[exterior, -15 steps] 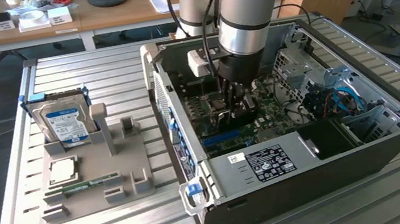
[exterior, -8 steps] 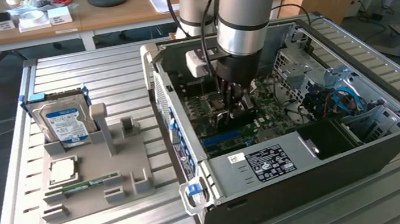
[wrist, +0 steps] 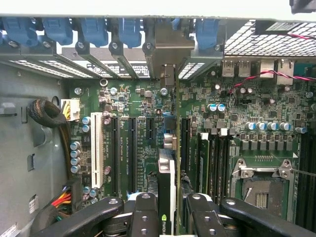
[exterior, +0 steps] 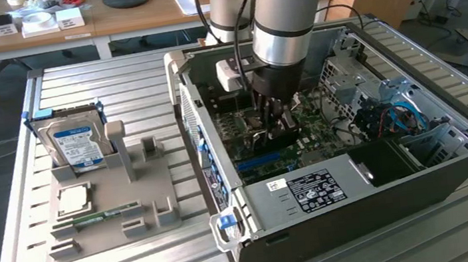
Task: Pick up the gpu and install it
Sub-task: 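Insert the gpu into the slot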
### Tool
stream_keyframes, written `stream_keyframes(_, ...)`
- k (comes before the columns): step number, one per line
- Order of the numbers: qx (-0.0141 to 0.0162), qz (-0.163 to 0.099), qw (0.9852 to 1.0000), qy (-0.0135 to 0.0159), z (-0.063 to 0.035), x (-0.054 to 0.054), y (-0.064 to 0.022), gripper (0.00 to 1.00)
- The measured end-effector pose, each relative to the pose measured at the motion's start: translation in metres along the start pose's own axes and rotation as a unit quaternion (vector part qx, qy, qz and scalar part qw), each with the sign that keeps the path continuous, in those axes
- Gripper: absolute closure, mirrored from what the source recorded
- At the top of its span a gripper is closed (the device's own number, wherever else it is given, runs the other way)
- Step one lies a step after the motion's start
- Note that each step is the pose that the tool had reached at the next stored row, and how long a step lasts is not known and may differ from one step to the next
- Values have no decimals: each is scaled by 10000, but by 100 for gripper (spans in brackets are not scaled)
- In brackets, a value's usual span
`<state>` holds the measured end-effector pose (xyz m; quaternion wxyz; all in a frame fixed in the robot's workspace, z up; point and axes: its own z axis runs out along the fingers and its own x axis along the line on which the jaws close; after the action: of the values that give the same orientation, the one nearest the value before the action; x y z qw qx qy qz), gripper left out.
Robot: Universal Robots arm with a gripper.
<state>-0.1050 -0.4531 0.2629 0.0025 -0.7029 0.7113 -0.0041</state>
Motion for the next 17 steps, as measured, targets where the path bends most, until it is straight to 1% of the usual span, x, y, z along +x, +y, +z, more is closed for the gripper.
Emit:
stream_keyframes(10,6,0,10000,0,48,-2,4,73)
stream_keyframes(14,6,0,10000,0,53,-2,6,73)
stream_keyframes(17,6,0,10000,8,63,2,4,73)
